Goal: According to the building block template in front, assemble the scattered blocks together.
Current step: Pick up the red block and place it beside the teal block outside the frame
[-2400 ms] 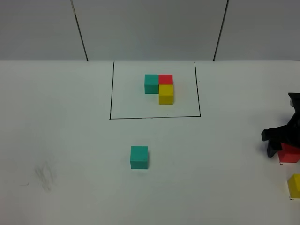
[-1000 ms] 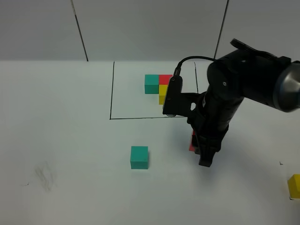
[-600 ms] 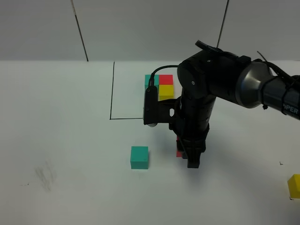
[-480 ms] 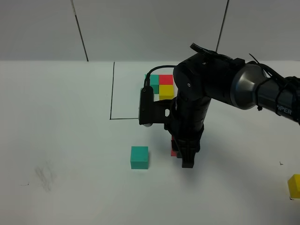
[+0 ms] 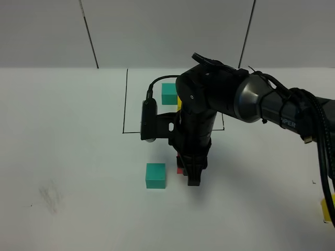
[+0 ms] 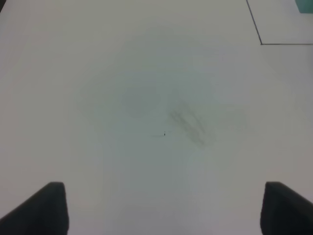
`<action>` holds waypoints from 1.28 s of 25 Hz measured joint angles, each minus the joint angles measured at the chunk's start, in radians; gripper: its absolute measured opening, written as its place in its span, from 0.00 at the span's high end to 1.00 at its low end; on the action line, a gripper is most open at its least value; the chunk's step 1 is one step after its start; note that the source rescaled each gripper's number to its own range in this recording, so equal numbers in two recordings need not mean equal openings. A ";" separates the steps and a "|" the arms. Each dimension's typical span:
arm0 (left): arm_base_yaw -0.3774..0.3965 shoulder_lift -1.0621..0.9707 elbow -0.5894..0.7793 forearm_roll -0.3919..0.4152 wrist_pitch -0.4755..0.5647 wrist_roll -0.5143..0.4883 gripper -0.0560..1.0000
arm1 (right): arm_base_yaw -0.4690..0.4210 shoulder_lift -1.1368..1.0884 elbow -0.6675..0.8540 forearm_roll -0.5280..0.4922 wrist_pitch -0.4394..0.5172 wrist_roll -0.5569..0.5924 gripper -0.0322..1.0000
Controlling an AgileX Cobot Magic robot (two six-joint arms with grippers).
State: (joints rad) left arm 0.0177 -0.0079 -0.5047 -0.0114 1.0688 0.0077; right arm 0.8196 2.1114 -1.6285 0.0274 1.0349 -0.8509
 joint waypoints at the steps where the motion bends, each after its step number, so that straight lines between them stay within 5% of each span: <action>1: 0.000 0.000 0.000 0.000 0.000 0.000 0.18 | 0.003 0.005 -0.004 0.001 0.000 0.000 0.92; 32: 0.000 0.000 0.000 0.000 0.000 0.000 0.18 | 0.022 0.082 -0.011 0.063 -0.077 -0.019 0.92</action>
State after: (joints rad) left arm 0.0177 -0.0079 -0.5047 -0.0114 1.0688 0.0077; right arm 0.8419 2.1931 -1.6395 0.0899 0.9580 -0.8701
